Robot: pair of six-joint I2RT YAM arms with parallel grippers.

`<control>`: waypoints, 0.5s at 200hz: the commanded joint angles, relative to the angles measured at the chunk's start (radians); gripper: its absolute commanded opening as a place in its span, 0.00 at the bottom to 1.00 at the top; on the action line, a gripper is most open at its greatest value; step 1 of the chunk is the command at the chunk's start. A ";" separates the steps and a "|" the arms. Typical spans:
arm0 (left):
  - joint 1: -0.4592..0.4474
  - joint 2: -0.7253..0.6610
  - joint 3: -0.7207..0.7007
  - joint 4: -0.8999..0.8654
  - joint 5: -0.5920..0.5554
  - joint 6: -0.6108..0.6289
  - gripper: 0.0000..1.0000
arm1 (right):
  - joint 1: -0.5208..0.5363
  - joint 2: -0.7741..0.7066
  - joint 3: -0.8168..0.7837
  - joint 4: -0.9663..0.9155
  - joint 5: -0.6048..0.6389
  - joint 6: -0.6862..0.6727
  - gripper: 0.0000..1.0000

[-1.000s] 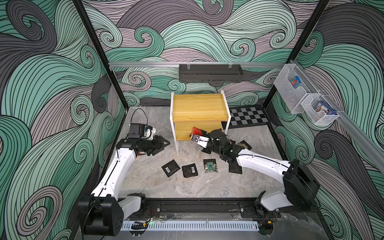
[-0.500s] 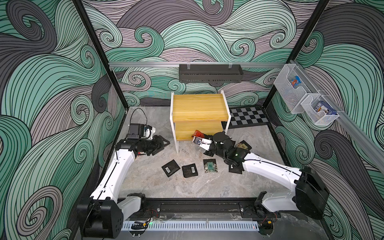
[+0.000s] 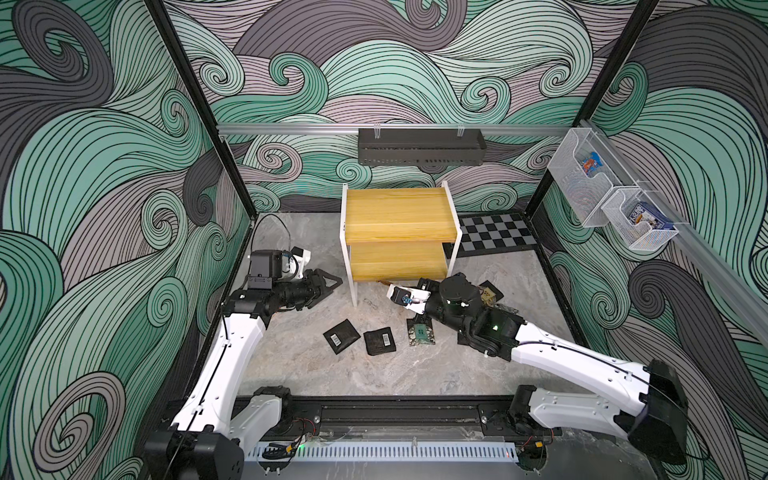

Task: Remove the tea bags from the shelf
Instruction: Place the tea bag at the center of the board.

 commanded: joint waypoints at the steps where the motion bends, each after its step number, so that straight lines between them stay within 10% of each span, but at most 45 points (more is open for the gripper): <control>1: 0.004 -0.013 -0.037 0.125 0.113 -0.097 0.56 | 0.026 -0.013 -0.008 -0.014 0.026 -0.011 0.00; 100: -0.042 -0.004 -0.197 0.457 0.264 -0.367 0.62 | 0.118 0.090 0.027 0.088 0.033 -0.042 0.00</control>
